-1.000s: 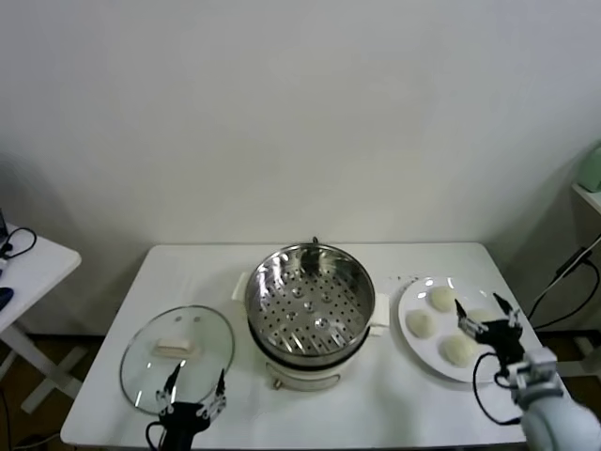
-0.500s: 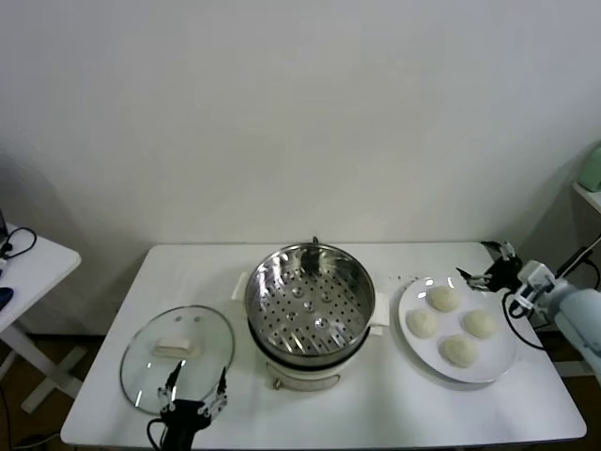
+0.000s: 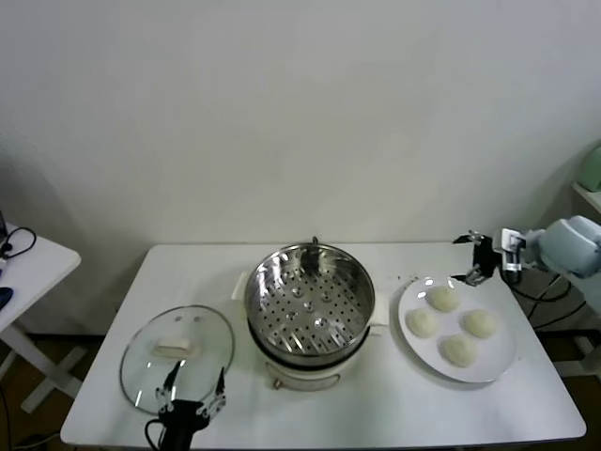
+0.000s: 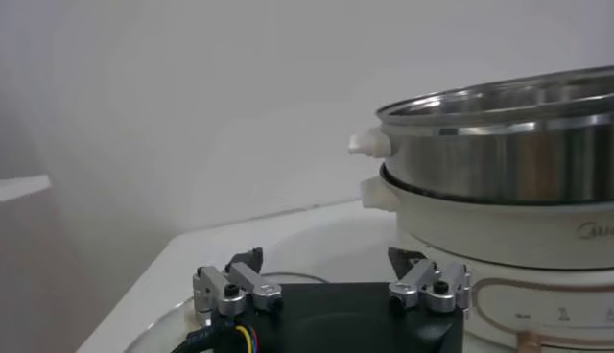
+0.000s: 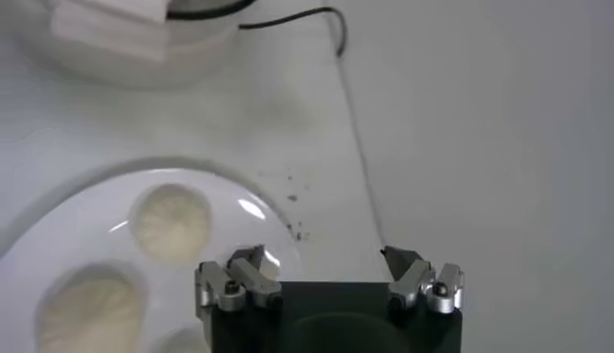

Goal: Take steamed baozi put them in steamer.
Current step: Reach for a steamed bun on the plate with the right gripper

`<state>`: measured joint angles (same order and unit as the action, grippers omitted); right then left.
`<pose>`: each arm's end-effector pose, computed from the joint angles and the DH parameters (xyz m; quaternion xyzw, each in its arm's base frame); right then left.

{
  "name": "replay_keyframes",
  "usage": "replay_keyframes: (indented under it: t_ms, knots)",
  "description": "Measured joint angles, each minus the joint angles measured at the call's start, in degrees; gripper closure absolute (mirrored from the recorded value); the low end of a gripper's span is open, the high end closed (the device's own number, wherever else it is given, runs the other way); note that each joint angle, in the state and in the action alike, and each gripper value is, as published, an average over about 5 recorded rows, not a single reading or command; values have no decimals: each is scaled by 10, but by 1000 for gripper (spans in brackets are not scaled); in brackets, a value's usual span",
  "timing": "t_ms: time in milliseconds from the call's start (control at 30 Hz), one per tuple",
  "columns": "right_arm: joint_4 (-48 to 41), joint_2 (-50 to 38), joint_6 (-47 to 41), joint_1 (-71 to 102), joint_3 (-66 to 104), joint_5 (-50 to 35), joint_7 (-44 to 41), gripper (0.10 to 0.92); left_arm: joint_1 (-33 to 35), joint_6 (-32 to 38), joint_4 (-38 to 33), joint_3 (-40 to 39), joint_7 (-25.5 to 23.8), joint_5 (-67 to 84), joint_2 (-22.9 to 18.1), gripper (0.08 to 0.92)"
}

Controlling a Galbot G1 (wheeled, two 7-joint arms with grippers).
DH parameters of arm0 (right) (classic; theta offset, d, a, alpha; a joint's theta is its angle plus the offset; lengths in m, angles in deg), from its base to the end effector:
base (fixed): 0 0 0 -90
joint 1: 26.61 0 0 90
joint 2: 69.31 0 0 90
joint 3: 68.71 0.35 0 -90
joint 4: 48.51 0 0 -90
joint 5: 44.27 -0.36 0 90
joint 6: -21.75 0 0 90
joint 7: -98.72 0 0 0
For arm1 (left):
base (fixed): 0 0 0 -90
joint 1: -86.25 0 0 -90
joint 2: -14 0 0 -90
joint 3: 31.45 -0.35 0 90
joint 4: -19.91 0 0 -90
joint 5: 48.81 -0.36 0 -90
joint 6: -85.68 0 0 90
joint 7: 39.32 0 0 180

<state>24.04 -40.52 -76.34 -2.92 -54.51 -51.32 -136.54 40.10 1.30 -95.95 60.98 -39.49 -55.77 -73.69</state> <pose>0.5030 -0.2410 -0.1287 0.4361 -0.6562 0.5113 0.3433 0.1002 0.0215 -0.3629 -0.0094 -0.9902 -0.0881 0.1076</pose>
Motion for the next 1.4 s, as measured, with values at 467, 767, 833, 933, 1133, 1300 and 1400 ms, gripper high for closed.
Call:
replay_keyframes:
  t_ms: [467,767,833,933,1133,1300,1400]
  knots:
    - [-211,148,59,-57,-112,16,-79,203,-9,-6,4,16,-5,0,-6,177]
    - [-282,195,83,-38,-120,51,-103,203,-13,-7,13,27,-6,-1,-6,177]
    - [-294,202,87,-33,-118,60,-105,203,-13,-7,14,30,-6,-3,-6,177]
    - [-310,213,94,-25,-112,74,-106,203,-14,-6,17,32,-6,-5,-6,177]
    - [-344,232,108,-11,-90,98,-102,203,-17,-4,22,34,-6,-11,-3,177]
    - [-360,239,117,-5,-76,114,-97,203,-19,-3,26,35,-5,-14,-1,177]
    - [-368,243,120,-1,-69,121,-93,203,-20,-3,27,35,-4,-15,0,177]
